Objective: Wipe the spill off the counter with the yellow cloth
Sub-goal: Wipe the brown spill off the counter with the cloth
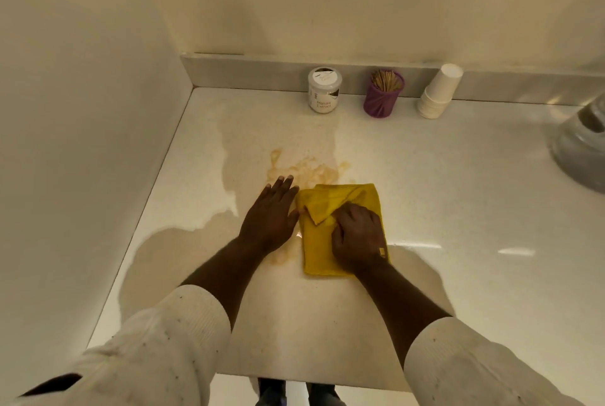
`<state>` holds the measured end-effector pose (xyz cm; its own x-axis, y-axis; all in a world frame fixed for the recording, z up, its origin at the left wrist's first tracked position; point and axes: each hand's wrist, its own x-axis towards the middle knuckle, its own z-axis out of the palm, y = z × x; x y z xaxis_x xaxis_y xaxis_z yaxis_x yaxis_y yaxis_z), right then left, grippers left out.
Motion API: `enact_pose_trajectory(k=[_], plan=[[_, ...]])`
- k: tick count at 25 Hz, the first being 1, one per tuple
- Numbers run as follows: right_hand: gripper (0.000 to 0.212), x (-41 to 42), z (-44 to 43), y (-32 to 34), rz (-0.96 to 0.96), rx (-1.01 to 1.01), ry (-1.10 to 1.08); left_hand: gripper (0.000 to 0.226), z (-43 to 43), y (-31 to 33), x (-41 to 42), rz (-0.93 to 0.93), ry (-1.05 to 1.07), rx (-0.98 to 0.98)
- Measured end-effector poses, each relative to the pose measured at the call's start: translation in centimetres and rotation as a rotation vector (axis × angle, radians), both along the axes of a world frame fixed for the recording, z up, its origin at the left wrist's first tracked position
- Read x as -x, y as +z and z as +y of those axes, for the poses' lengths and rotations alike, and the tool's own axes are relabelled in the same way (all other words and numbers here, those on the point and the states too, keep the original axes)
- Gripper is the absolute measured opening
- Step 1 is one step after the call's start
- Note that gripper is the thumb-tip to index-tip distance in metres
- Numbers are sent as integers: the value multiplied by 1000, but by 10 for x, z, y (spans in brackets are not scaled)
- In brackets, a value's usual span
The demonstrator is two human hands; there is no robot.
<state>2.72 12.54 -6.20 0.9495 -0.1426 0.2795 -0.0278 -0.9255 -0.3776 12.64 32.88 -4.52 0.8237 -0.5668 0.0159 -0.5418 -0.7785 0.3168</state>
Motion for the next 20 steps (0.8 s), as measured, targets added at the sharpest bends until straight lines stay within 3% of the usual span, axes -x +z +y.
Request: enact_pose_trajectory(k=[9,14,20], plan=[[79,-18,19,-2,423,104,-58,68,38,-8,-37,14,54,-64],[85,-25,17,-8,520,150,-90,63,64,-18,-50,32,125,-93],[85,-44,14,-12,507,151,-128,66,82,-23,-61,26,114,-111]])
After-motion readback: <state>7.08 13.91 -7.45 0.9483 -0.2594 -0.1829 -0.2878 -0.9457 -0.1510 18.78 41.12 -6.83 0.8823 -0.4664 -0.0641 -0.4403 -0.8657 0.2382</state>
